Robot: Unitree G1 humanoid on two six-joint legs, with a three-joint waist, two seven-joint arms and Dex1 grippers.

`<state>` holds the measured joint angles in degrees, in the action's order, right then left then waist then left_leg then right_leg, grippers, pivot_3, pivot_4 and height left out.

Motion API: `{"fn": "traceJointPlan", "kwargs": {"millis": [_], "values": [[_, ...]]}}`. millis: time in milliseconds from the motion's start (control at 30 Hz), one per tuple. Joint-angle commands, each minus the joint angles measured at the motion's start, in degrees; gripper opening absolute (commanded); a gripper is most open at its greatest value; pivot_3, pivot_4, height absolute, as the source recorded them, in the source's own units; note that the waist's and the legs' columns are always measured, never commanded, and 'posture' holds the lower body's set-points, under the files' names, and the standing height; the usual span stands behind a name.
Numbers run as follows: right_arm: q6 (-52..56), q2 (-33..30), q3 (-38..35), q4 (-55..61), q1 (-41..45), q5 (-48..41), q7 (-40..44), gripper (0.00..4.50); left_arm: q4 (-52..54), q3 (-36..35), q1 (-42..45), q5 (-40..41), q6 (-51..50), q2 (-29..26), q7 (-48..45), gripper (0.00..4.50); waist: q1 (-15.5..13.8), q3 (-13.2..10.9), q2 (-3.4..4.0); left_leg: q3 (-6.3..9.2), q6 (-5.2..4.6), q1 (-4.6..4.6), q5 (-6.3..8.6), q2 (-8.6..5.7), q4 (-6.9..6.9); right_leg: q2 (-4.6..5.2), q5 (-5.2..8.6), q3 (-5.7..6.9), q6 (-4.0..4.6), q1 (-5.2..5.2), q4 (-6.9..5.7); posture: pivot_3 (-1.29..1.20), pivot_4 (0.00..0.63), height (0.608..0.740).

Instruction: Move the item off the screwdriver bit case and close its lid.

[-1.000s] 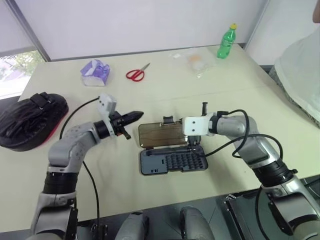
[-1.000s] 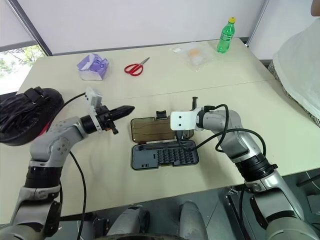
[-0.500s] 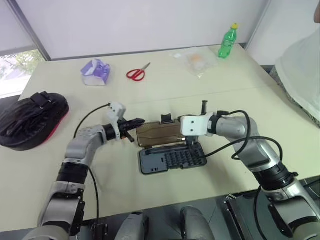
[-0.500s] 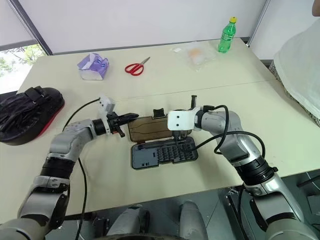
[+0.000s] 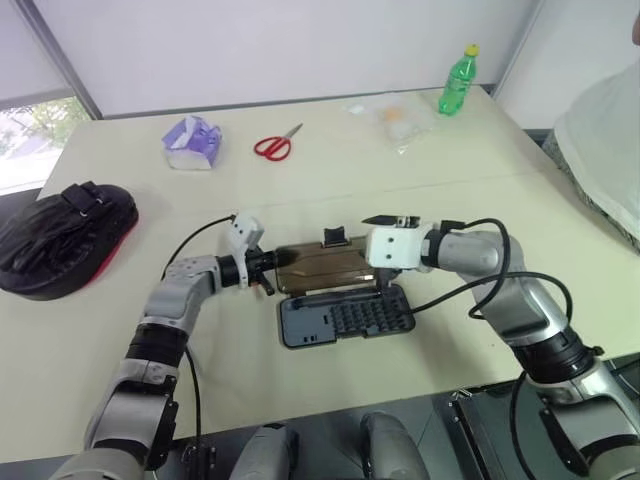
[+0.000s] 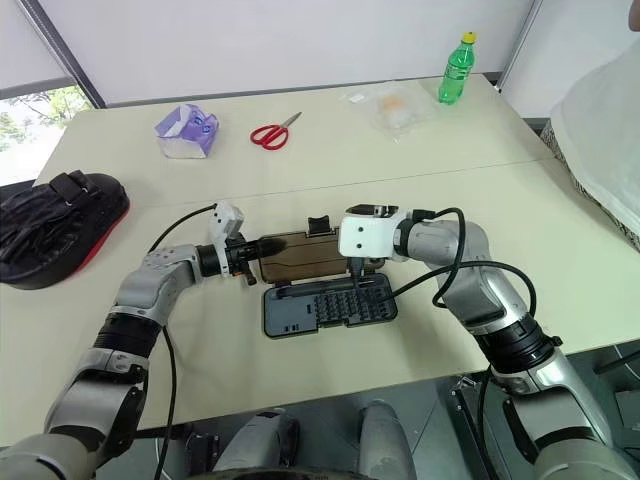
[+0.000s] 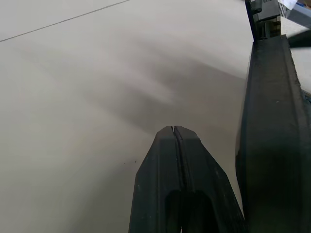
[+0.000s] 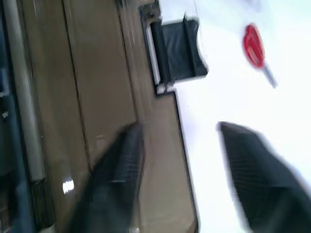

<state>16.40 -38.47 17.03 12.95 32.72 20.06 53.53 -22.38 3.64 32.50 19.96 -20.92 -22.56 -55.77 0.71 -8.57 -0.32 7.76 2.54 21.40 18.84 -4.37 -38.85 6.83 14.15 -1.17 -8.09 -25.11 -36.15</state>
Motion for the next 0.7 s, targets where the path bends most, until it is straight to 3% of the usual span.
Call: {"fn": "traceJointPlan", "kwargs": {"millis": [33,300,700], "values": [[7.9,-1.5,-5.5,6.6,3.2,-4.8,3.9,3.87,1.5,-1.0,1.5,0.7,0.5,0.0,-1.3,0.00,0.0,0.0,0.00,0.00,0.00,0.00,0.00,0.00,0.00,0.00,0.00,0.00,0.00,-0.01,0.00,0.00,0.150,0.740],[21.6,-5.6,-12.3,12.5,4.8,-10.8,5.0,3.87,7.9,0.6,0.9,4.3,-4.9,-2.8,-10.2,0.00,0.0,0.0,0.00,0.04,-0.01,0.03,0.00,0.01,-0.01,0.01,0.00,0.02,0.00,0.00,0.00,0.00,0.150,0.740],[23.7,-8.4,-12.8,14.4,-0.5,-13.0,1.0,3.87,18.4,6.8,-2.2,6.0,-12.2,-14.5,-26.4,0.00,0.1,0.0,0.03,0.00,-0.01,0.02,0.01,0.02,0.02,0.01,0.00,0.00,0.00,-0.03,-0.01,0.00,0.150,0.740]]}}
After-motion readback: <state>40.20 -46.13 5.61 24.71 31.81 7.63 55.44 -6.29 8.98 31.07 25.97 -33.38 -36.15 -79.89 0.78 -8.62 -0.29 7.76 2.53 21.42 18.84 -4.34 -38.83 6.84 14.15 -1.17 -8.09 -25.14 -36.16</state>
